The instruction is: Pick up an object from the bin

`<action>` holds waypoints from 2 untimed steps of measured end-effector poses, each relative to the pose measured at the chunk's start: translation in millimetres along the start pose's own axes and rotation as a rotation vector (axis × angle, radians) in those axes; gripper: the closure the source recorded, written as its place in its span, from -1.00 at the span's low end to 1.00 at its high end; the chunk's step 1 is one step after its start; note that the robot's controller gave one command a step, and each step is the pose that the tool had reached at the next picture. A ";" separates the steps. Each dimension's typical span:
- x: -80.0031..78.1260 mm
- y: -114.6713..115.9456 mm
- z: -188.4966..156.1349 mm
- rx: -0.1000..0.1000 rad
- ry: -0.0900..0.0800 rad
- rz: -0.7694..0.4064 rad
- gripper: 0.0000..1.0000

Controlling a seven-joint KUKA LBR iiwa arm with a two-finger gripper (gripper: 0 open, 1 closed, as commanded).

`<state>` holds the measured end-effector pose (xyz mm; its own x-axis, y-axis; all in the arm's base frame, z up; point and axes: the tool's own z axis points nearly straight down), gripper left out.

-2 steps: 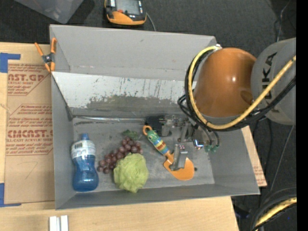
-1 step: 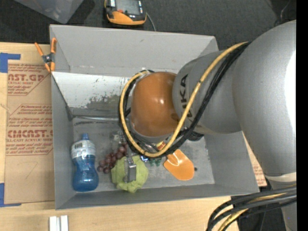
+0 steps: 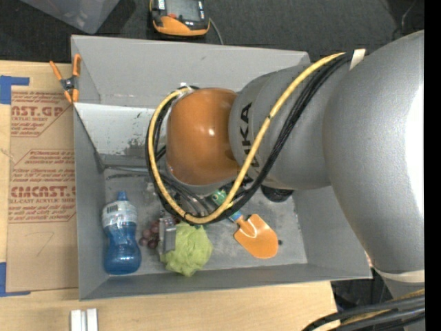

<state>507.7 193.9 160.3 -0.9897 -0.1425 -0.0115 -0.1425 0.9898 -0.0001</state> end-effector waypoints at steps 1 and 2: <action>-55.4 -41.2 45.2 -0.002 0.010 -0.257 -1.00; -51.9 -67.1 91.2 -0.001 -0.001 -0.341 -1.00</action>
Offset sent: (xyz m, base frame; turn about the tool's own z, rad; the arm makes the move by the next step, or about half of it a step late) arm 0.0619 -0.0597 -0.0903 -0.3416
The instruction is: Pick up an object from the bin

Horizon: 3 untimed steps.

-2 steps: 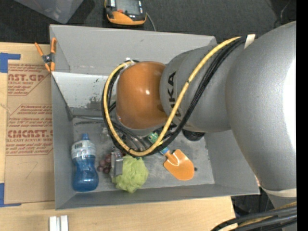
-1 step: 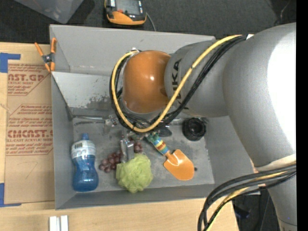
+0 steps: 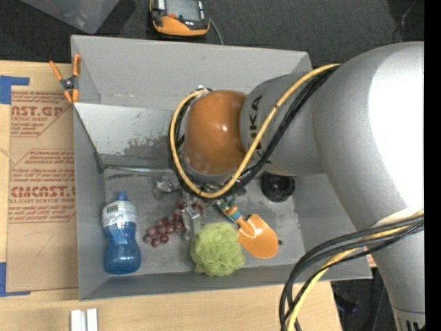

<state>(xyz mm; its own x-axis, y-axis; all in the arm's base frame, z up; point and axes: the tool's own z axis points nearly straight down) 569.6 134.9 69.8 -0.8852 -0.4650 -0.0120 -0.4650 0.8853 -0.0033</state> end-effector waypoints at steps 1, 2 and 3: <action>-0.1 3.0 -0.6 -0.002 -0.001 -0.033 1.00; -0.1 3.1 -0.6 -0.003 -0.001 -0.033 1.00; 1.5 3.8 -14.3 -0.004 0.004 -0.033 1.00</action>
Offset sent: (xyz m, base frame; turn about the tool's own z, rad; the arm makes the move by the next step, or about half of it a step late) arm 0.0000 0.0000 0.0000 0.0000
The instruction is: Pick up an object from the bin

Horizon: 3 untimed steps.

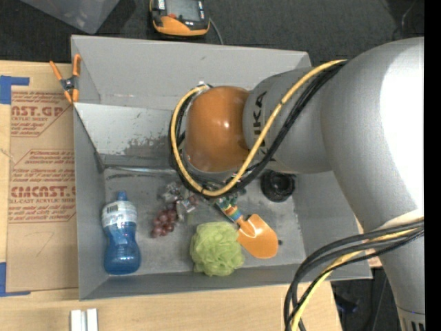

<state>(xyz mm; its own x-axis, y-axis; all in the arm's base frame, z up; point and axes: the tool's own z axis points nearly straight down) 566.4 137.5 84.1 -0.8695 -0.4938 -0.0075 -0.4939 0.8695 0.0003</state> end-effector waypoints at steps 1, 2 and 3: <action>0.2 0.8 -37.7 -0.001 0.002 0.000 1.00; -2.3 0.4 -69.2 0.002 -0.006 0.000 1.00; -1.8 1.1 -87.6 0.000 -0.004 -0.001 1.00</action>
Offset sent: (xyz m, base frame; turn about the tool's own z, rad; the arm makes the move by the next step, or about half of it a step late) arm -0.0011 0.0000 0.0226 0.0001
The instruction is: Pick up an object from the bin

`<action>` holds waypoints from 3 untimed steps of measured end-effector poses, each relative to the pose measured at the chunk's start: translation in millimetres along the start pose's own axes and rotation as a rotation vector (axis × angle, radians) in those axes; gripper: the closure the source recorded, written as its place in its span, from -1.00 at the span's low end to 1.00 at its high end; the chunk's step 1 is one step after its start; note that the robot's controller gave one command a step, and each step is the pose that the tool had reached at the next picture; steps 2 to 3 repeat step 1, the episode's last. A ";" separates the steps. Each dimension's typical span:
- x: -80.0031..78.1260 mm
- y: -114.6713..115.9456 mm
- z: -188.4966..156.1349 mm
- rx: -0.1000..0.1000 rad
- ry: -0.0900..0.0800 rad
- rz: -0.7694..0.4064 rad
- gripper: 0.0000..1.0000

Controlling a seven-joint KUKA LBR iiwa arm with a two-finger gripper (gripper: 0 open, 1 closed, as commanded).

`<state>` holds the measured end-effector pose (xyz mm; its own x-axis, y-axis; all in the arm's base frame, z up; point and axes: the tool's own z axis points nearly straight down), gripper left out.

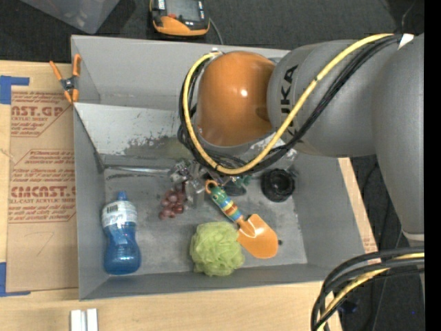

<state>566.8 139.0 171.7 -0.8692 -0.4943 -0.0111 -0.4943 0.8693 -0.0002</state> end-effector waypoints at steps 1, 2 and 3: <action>-1.0 0.0 -18.6 0.001 -0.003 0.000 1.00; -1.0 0.0 -18.6 0.001 -0.003 0.000 1.00; -1.0 0.0 -18.6 0.001 -0.003 0.000 1.00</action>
Offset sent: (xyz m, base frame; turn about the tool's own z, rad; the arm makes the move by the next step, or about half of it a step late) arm 0.0005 0.0003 0.0233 -0.0001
